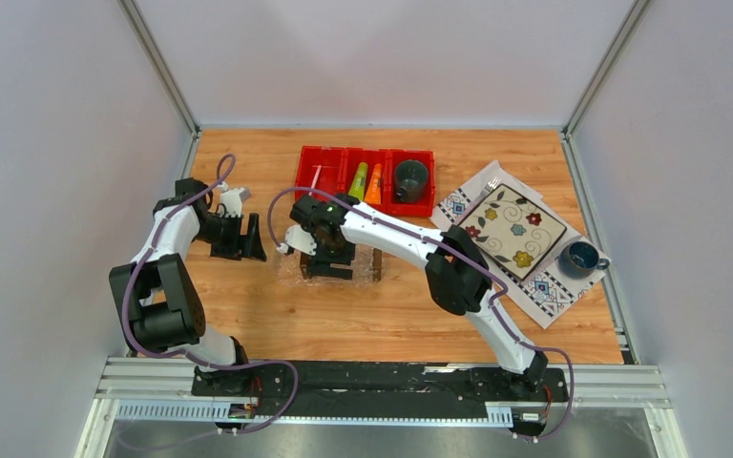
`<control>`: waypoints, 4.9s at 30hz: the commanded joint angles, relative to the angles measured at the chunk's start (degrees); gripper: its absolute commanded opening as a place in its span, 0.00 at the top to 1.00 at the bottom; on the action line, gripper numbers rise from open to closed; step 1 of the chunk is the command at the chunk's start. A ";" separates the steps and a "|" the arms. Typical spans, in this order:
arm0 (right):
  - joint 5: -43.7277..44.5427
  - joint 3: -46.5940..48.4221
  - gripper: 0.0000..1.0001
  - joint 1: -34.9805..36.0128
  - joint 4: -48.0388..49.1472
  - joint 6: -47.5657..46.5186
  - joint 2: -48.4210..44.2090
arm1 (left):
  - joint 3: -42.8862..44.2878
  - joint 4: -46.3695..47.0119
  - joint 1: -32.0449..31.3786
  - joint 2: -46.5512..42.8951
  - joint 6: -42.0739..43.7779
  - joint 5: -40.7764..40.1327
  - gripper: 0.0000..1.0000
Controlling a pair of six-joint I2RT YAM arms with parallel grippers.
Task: Prepare toiletry sets of a toothbrush and toothpaste on the tray
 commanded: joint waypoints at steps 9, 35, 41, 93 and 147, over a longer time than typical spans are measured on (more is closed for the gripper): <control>1.93 0.95 0.36 0.38 -0.32 1.14 -3.59 | -0.05 -0.71 0.55 -2.04 1.91 1.60 0.14; 2.37 1.83 0.00 0.29 -0.68 0.61 -3.77 | -0.05 -1.33 0.46 -1.77 2.96 2.13 0.14; 2.29 2.36 0.00 0.29 -1.20 1.05 -5.17 | 0.21 -1.86 0.46 -2.30 3.14 2.30 0.14; -5.19 2.81 0.34 -31.17 11.62 -6.32 -4.73 | 0.30 -3.88 0.46 -8.80 7.18 5.11 0.14; 0.61 -7.13 0.75 -31.44 19.36 -27.86 -4.74 | 4.08 -3.88 0.46 -0.72 6.30 5.20 0.15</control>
